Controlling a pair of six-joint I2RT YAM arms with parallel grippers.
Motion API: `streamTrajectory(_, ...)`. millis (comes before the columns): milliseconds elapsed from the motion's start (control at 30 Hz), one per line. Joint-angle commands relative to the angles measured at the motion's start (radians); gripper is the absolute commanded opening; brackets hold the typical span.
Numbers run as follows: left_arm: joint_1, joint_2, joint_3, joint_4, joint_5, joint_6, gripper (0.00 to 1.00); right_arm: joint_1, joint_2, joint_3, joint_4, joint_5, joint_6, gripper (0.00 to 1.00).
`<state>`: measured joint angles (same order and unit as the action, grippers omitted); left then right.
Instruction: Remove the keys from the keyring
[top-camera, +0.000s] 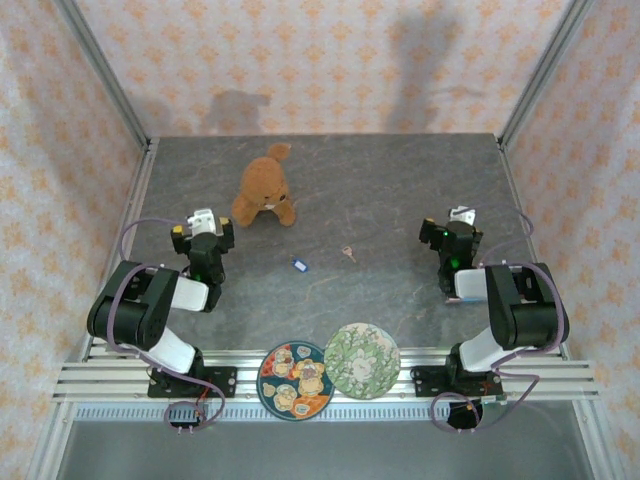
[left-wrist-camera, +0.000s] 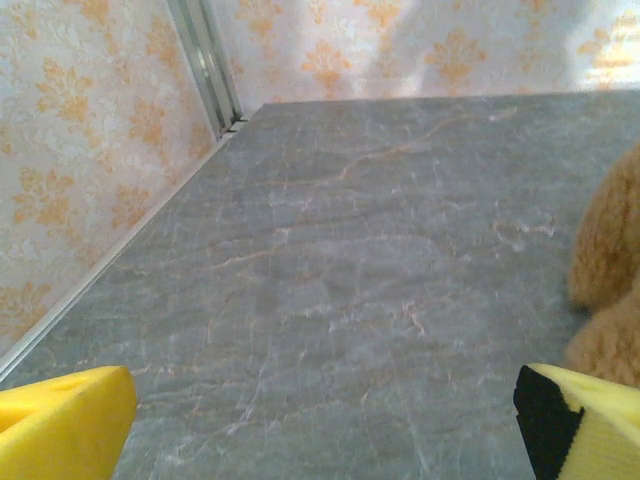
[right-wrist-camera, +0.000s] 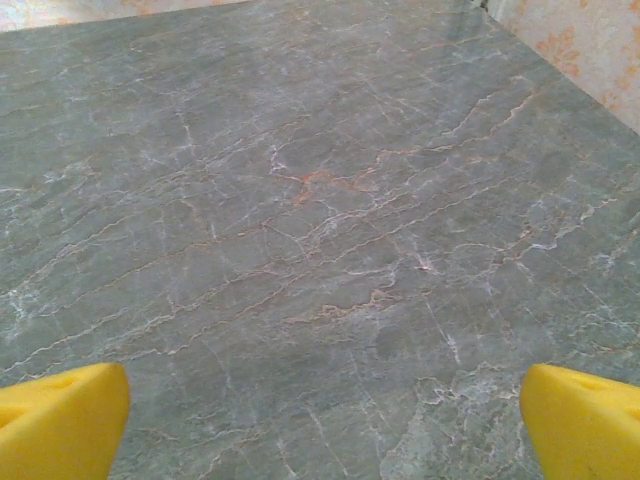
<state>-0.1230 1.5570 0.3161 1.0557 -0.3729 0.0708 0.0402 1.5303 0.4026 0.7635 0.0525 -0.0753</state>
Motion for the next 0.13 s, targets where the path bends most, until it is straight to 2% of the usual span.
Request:
streamTrajectory(0,0.011,-0.007,0.018,-0.015,0.002,-0.026,1.00,-0.006,-0.001,0.029,-0.001,-0.025,0.017,0.99)
streamTrajectory(33,0.011,0.007,0.011,0.017,0.002,-0.018,1.00,-0.006,-0.002,0.025,0.005,-0.025,0.014,0.99)
streamTrajectory(100,0.011,-0.008,0.017,-0.023,0.003,-0.028,1.00,-0.006,-0.006,0.018,0.012,-0.023,0.014,0.99)
